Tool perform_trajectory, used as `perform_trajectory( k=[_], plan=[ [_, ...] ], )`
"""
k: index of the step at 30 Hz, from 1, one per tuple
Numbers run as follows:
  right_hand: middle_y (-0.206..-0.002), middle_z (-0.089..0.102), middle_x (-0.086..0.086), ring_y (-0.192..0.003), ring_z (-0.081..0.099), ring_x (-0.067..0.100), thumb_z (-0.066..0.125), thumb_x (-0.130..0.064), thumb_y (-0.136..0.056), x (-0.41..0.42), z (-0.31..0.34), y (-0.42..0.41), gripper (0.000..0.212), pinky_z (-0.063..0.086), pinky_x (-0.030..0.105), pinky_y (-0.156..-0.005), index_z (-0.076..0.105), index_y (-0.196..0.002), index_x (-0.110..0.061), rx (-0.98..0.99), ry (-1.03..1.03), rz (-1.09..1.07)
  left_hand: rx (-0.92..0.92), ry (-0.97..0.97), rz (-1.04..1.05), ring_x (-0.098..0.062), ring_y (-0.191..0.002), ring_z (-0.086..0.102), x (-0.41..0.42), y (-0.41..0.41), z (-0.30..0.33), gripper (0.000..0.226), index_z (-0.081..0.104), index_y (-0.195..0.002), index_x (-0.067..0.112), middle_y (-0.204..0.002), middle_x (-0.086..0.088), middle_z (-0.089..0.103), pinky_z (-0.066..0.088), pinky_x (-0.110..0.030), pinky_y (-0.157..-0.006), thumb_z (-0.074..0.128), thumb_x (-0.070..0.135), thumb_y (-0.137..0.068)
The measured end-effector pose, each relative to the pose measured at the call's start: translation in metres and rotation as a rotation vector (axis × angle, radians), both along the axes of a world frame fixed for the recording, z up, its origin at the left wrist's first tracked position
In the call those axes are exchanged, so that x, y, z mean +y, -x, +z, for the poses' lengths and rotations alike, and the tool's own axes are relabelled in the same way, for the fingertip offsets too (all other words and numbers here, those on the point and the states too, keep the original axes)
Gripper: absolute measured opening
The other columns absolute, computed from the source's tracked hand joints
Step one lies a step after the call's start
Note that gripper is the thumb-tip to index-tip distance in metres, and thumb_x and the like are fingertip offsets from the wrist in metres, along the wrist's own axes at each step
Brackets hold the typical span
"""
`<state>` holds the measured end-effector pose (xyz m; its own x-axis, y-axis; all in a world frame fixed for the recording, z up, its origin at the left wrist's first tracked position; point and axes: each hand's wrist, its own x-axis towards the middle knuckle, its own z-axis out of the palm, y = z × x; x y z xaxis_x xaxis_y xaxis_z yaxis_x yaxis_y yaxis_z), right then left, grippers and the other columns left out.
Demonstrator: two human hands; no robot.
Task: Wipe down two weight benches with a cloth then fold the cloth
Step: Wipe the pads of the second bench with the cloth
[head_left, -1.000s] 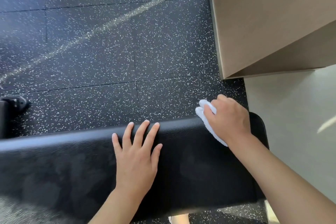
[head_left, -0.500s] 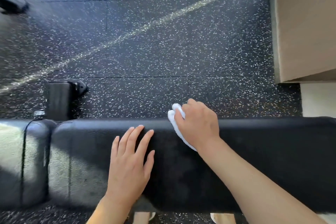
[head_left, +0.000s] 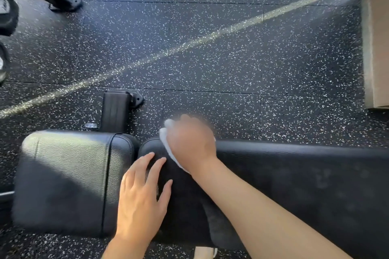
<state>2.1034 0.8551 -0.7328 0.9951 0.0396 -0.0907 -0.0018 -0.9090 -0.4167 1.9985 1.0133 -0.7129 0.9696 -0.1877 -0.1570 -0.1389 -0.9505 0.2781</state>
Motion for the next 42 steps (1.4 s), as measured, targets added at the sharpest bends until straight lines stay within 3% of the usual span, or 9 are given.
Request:
perform_trajectory(
  k=[4, 7, 10, 15, 23, 28, 35, 38, 42],
  plan=[
    [-0.083, 0.054, -0.001, -0.072, 0.054, 0.025, 0.041, -0.04, -0.102, 0.028, -0.007, -0.004, 0.031, 0.045, 0.037, -0.056, 0.061, -0.086, -0.024, -0.003, 0.056, 0.043, 0.023, 0.019, -0.045, -0.035, -0.137, 0.051, 0.014, -0.007, 0.001, 0.051, 0.061, -0.141, 0.014, -0.152, -0.008, 0.049, 0.045, -0.054, -0.113, 0.063, 0.036, -0.095],
    [-0.078, 0.057, 0.001, -0.066, 0.054, 0.022, 0.052, -0.036, -0.1, 0.009, -0.01, 0.011, 0.028, 0.047, 0.036, -0.05, 0.064, -0.081, -0.018, -0.179, 0.055, 0.065, 0.011, 0.059, -0.096, -0.034, -0.137, 0.051, 0.005, -0.011, 0.0, 0.043, 0.065, -0.133, 0.013, -0.151, -0.007, 0.05, 0.043, -0.051, -0.115, 0.065, 0.03, -0.093],
    [-0.075, 0.054, 0.002, -0.063, 0.051, 0.021, 0.062, -0.033, -0.097, -0.033, -0.017, 0.034, 0.026, 0.044, 0.036, -0.048, 0.058, -0.077, -0.016, -0.305, 0.059, 0.057, -0.006, 0.121, -0.205, -0.033, -0.136, 0.051, -0.022, -0.015, 0.002, 0.035, 0.069, -0.125, 0.014, -0.149, -0.006, 0.053, 0.04, -0.047, -0.117, 0.066, 0.026, -0.093],
    [-0.078, 0.05, 0.002, -0.067, 0.047, 0.022, 0.065, -0.031, -0.097, -0.147, -0.024, 0.084, 0.025, 0.041, 0.036, -0.054, 0.054, -0.08, -0.016, -0.388, 0.128, -0.059, 0.019, 0.108, -0.376, -0.035, -0.135, 0.053, -0.09, -0.009, 0.004, 0.036, 0.069, -0.127, 0.017, -0.148, -0.007, 0.056, 0.046, -0.057, -0.11, 0.06, 0.031, -0.095],
    [-0.085, 0.057, 0.007, -0.07, 0.058, 0.029, 0.053, -0.031, -0.098, -0.349, -0.013, 0.171, 0.023, 0.039, 0.035, -0.05, 0.06, -0.088, -0.012, -0.343, 0.314, -0.472, 0.021, 0.086, -0.601, -0.035, -0.136, 0.051, -0.211, 0.023, 0.009, 0.036, 0.069, -0.129, 0.02, -0.149, -0.006, 0.057, 0.044, -0.061, -0.11, 0.066, 0.029, -0.094],
    [-0.089, 0.059, 0.012, -0.071, 0.057, 0.033, 0.056, -0.034, -0.094, -0.356, -0.008, 0.204, 0.025, 0.042, 0.037, -0.051, 0.061, -0.092, -0.009, -0.299, 0.267, -0.734, 0.019, 0.078, -0.681, -0.034, -0.136, 0.05, -0.263, 0.038, 0.009, 0.036, 0.069, -0.13, 0.019, -0.148, -0.004, 0.057, 0.043, -0.059, -0.112, 0.071, 0.023, -0.094],
    [-0.087, 0.06, 0.006, -0.069, 0.055, 0.025, 0.056, -0.029, -0.094, -0.296, -0.01, 0.289, 0.02, 0.047, 0.04, -0.053, 0.07, -0.095, -0.014, -0.344, 0.149, -0.445, 0.038, 0.071, -0.847, -0.034, -0.134, 0.05, -0.304, 0.046, 0.01, 0.033, 0.068, -0.127, 0.018, -0.148, -0.004, 0.055, 0.044, -0.054, -0.112, 0.069, 0.021, -0.094],
    [-0.082, 0.062, 0.005, -0.064, 0.056, 0.023, 0.04, -0.032, -0.106, -0.345, -0.011, 0.313, 0.042, 0.047, 0.037, -0.05, 0.073, -0.089, -0.013, -0.423, 0.207, -0.485, 0.035, 0.05, -0.954, -0.034, -0.134, 0.051, -0.331, 0.054, 0.011, 0.037, 0.068, -0.13, 0.018, -0.149, -0.004, 0.055, 0.044, -0.053, -0.113, 0.062, 0.026, -0.095],
    [-0.085, 0.064, 0.009, -0.067, 0.06, 0.03, 0.055, -0.03, -0.096, -0.436, -0.009, 0.337, 0.027, 0.048, 0.038, -0.048, 0.07, -0.088, -0.009, -0.307, 0.274, -0.716, 0.02, 0.05, -1.093, -0.034, -0.137, 0.048, -0.393, 0.067, 0.011, 0.04, 0.065, -0.137, 0.019, -0.152, -0.003, 0.053, 0.041, -0.054, -0.116, 0.064, 0.024, -0.097]
  ],
)
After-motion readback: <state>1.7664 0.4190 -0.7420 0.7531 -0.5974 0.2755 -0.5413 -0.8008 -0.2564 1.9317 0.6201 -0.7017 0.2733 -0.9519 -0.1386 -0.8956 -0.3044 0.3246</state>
